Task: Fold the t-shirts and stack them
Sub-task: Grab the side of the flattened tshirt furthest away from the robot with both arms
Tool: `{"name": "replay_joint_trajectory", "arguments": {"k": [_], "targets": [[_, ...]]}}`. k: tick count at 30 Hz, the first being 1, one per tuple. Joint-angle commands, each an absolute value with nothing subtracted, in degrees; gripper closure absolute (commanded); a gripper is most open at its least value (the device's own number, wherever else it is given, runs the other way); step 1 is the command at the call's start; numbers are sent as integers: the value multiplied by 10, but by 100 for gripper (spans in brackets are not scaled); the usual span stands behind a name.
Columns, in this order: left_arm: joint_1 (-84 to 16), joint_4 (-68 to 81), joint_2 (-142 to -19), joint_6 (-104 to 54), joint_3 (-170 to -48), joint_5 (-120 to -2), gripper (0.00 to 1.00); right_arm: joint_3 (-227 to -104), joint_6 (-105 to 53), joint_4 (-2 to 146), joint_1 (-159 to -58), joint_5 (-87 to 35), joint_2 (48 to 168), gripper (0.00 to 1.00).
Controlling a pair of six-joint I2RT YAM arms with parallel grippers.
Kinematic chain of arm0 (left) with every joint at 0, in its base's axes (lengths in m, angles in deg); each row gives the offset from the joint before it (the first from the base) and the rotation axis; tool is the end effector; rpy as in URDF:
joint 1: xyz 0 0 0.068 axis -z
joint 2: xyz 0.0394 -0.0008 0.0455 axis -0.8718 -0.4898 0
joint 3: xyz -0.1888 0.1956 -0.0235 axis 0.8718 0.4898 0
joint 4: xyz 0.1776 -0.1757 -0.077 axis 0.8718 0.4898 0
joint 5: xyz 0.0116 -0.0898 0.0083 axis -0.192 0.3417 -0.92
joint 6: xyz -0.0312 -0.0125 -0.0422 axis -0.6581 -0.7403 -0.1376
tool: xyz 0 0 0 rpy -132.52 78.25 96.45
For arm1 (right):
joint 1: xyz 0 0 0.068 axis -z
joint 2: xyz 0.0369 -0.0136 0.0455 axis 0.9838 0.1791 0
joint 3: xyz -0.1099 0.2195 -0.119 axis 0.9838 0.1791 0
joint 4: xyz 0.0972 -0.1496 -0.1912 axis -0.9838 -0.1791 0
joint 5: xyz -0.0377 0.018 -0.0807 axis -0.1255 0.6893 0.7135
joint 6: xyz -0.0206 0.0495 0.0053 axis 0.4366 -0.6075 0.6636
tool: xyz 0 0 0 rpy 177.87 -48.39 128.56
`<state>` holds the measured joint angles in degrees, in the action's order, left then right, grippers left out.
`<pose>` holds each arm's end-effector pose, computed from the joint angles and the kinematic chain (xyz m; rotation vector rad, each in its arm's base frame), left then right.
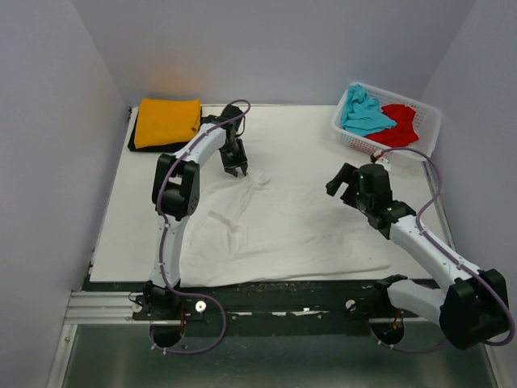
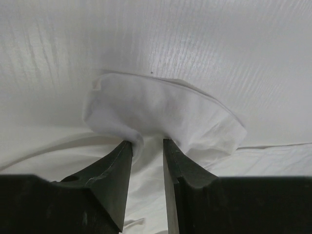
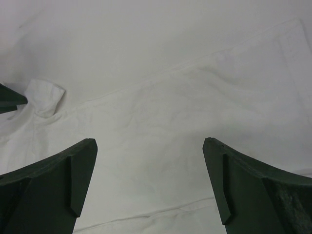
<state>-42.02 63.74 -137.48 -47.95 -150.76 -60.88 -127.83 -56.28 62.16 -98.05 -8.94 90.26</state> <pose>0.4535 -0.1586 0.1841 -0.3828 2.9025 -0.3865 0.2273 0.0691 0.2347 0.4505 2.1614 0.3565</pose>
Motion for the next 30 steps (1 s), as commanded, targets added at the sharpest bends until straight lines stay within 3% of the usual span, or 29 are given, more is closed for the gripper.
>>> {"name": "replay_joint_trajectory", "arguments": {"k": [1,5,17,30], "targets": [[-404,662,-1384,-467,-1510,-632,72,-1266,-549,605,-980,-62,877,0],[-403,666,-1387,-475,-1517,-640,99,-1264,-546,598,-979,-58,865,0],[-403,569,-1295,-449,-1464,-705,100,-1291,-535,574,-979,14,875,0],[-427,588,-1332,-426,-1519,-695,100,-1452,-535,533,-919,177,1123,0]]}}
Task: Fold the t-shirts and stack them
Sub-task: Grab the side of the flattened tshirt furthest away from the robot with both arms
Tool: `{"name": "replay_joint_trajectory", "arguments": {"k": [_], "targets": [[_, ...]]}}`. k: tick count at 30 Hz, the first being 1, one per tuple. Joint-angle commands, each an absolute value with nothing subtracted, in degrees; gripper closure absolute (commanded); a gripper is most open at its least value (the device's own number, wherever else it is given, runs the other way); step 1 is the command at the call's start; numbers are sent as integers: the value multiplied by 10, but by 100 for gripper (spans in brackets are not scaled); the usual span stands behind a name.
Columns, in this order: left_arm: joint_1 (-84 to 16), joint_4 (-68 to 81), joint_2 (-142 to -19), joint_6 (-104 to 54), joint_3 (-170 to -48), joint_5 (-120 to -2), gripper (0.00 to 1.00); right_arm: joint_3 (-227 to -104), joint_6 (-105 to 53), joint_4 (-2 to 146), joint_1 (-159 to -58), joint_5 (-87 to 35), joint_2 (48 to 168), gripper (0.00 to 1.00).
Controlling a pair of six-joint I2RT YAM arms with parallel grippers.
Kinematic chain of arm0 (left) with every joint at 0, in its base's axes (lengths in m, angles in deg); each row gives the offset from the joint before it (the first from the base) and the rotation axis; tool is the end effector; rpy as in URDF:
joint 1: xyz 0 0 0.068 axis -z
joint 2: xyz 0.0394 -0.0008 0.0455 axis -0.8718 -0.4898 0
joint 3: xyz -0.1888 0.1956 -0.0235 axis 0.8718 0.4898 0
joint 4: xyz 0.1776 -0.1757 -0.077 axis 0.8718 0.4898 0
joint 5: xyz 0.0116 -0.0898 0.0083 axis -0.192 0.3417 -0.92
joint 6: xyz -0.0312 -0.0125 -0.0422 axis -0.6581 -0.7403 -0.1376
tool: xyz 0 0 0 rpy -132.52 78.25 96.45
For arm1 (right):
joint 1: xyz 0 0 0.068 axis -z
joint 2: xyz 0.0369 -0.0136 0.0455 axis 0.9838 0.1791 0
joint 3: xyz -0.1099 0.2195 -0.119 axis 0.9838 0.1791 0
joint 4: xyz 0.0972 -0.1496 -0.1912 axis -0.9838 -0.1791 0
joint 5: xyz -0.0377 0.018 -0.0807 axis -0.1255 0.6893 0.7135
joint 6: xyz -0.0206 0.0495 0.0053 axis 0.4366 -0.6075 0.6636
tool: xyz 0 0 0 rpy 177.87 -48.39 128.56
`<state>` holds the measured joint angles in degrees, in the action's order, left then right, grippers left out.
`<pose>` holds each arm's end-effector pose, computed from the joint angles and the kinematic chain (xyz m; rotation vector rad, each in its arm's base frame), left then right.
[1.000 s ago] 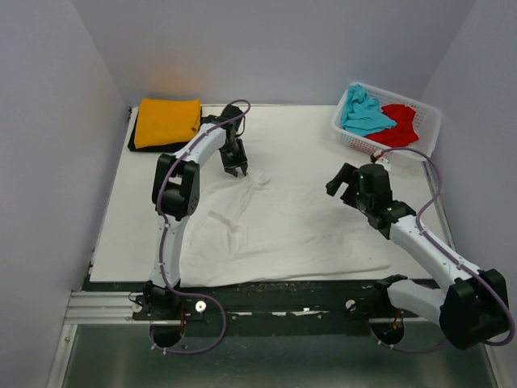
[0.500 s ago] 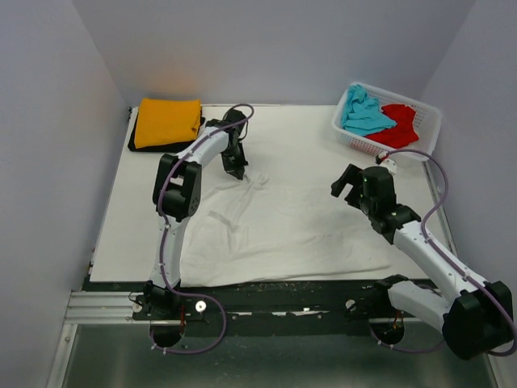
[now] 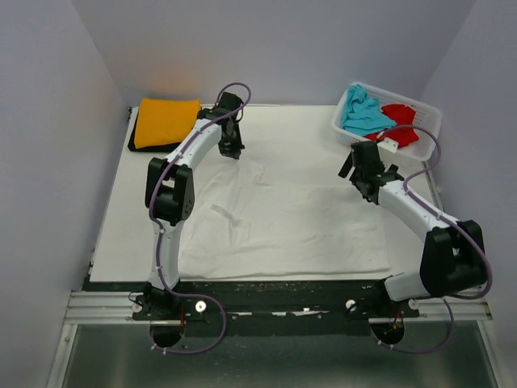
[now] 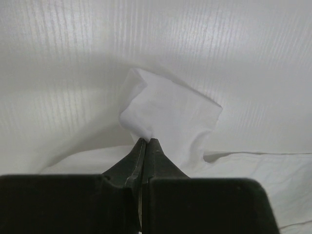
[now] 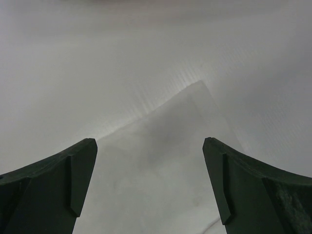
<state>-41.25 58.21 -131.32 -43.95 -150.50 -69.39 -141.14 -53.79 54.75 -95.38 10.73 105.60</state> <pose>0.4521 -0.1594 0.2359 -0.2689 2.6736 -0.2849 0.2817 0.0610 0.2380 0.6002 2.1593 -0.1417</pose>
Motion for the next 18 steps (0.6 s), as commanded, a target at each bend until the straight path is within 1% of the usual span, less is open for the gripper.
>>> {"name": "replay_joint_trajectory", "arguments": {"k": [1,3,6,10,16,18], "targets": [[-430,591,-1333,-424,-1520,-680,100,-1465,-533,531,-907,174,1152,0],[-431,592,-1332,-419,-1519,-677,100,-1494,-537,518,-886,179,1207,0],[-431,592,-1329,-411,-1515,-679,100,-1537,-549,508,-849,154,1276,0],[-433,589,-1329,-403,-1512,-679,100,-1570,-560,524,-821,149,1336,1],[-433,583,-1326,-401,-1509,-675,100,-1569,-569,516,-820,170,1366,7],[-433,581,-1325,-402,-1506,-678,100,-1560,-569,510,-821,168,1361,12]]}}
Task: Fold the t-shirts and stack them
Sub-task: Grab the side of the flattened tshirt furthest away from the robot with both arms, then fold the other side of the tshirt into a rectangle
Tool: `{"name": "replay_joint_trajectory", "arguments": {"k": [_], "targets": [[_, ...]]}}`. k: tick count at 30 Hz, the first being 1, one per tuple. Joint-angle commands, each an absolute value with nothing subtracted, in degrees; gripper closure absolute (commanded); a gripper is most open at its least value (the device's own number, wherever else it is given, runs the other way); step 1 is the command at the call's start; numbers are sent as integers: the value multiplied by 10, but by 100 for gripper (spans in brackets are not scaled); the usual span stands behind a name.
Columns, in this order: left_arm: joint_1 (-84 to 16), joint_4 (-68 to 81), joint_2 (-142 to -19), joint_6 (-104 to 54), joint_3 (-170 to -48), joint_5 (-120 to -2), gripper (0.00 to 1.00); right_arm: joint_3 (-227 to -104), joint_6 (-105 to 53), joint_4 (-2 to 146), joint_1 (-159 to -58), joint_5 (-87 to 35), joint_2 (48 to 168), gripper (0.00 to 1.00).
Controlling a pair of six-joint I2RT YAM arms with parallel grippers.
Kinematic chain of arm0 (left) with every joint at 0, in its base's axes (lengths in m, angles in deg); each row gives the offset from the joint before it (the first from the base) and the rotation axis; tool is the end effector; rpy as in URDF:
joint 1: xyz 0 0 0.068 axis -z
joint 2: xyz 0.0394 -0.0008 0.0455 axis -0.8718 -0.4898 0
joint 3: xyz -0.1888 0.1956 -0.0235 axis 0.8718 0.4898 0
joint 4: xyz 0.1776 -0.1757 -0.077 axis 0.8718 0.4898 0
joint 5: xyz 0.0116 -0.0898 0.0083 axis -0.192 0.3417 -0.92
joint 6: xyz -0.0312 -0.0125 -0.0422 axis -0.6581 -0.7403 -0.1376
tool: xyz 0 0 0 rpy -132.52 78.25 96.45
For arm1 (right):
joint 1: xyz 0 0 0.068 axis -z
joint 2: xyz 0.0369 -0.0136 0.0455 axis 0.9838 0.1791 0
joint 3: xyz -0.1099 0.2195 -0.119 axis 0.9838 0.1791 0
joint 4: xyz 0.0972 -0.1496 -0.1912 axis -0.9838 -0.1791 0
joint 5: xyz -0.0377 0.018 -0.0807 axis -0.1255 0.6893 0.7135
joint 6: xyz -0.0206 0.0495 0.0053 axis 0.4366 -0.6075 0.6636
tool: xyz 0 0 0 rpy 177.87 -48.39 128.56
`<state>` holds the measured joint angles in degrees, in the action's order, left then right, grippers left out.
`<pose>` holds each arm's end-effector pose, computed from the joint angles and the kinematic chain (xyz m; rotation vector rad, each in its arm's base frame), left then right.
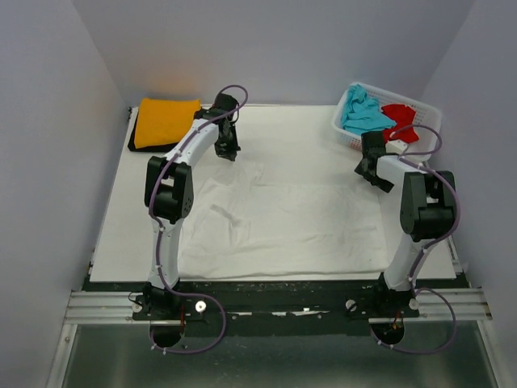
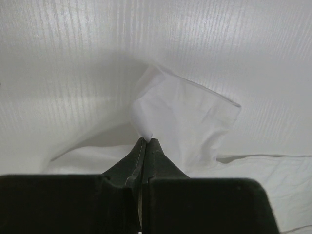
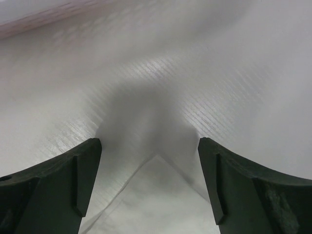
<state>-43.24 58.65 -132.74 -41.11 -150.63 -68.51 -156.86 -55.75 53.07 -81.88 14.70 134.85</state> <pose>0.4595 -0.1448 0.2248 -0.2468 2.7033 -0.2643 0.3776 -0.0051 0.1587 0.8985 2.2674 -0.4769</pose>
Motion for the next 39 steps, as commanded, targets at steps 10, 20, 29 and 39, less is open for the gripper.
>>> {"name": "replay_joint_trajectory", "arguments": {"k": [10,20,29,39], "targets": [[-437,563,-1307,-403,-1479,-679,100,-1492,-582,519,-821,163,1301,46],[-448,566,-1315,-401,-1494,-678,100,-1549,-573,534,-821,138,1358,91],[-462,590,-1361,-381,-1613,-656,100,-1625,-533,551,-821,120,1384,99],[-461,520,-1316,-347,-1520,-577,100,-1545,-500,596,-821,27,1294,99]]}}
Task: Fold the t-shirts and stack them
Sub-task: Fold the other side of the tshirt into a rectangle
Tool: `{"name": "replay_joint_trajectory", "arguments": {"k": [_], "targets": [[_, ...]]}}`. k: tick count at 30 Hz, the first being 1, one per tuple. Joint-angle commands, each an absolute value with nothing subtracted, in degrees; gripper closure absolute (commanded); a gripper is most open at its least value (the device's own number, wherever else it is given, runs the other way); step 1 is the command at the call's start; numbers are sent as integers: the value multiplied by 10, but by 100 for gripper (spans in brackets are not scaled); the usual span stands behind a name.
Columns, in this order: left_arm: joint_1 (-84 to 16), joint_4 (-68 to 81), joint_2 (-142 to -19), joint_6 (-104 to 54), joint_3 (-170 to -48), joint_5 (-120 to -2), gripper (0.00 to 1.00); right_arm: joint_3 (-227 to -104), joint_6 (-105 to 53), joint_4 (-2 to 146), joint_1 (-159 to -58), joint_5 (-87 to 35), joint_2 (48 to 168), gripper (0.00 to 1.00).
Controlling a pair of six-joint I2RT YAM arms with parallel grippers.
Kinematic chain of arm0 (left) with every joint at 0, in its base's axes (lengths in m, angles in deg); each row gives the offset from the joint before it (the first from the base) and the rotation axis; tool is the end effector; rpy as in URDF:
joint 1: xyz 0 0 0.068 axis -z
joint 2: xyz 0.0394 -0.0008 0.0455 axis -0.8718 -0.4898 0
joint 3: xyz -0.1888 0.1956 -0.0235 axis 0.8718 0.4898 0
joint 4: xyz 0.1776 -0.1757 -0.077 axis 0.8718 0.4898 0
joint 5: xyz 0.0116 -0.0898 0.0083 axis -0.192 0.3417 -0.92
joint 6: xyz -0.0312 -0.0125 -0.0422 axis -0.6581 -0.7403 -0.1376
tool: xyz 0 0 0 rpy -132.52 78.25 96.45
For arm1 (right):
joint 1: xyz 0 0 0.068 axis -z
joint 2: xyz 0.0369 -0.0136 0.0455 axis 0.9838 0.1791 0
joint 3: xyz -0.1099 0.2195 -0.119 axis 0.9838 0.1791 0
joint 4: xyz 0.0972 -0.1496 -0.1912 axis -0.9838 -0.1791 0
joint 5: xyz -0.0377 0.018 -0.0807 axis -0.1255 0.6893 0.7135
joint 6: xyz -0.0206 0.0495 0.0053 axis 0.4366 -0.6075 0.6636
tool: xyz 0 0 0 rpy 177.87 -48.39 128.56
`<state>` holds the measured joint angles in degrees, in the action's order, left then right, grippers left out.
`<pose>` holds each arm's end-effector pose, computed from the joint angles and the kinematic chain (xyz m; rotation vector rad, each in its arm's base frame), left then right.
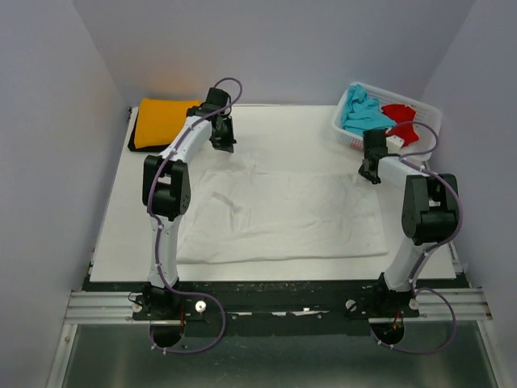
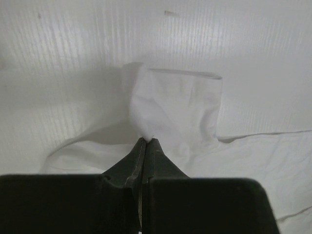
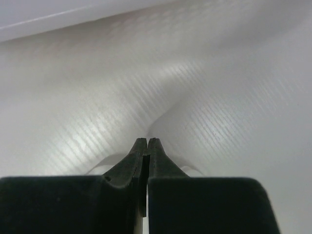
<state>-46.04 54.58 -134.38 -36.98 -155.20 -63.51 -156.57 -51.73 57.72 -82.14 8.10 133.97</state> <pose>0.4818 -0.1295 0.2397 -0.1714 2.5971 -0.3833 0.3840 0.0005 0.1656 0.7962 2.2837 -0.3225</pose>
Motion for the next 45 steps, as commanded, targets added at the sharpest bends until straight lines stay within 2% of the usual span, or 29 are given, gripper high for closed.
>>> {"name": "replay_joint_trajectory", "arguments": {"k": [1,5,13,19,24,28,34,41,45], "targets": [[-460,522,-1314,-344,-1519,-573,100,-1540,-499,595,-821,15,1286,99],[-451,507,-1291,-335,-1476,-570,100,-1520,-496,590,-821,-20,1257,99],[-428,415,-1182,-330,-1305,-563,100,-1476,-492,574,-822,-61,1196,99],[-400,348,-1073,-327,-1152,-579,100,-1450,-495,530,-823,-22,1150,99],[-354,343,-996,-324,-1066,-656,100,-1433,-497,508,-823,-7,1125,99],[-335,337,-934,-359,-1005,-684,100,-1436,-504,483,-823,29,1123,99],[-333,363,-857,-414,-938,-797,100,-1449,-507,455,-822,100,1134,99],[-333,352,-797,-432,-886,-798,100,-1498,-502,432,-820,179,1183,99],[-333,354,-764,-447,-859,-802,100,-1532,-484,436,-812,180,1212,99]]}}
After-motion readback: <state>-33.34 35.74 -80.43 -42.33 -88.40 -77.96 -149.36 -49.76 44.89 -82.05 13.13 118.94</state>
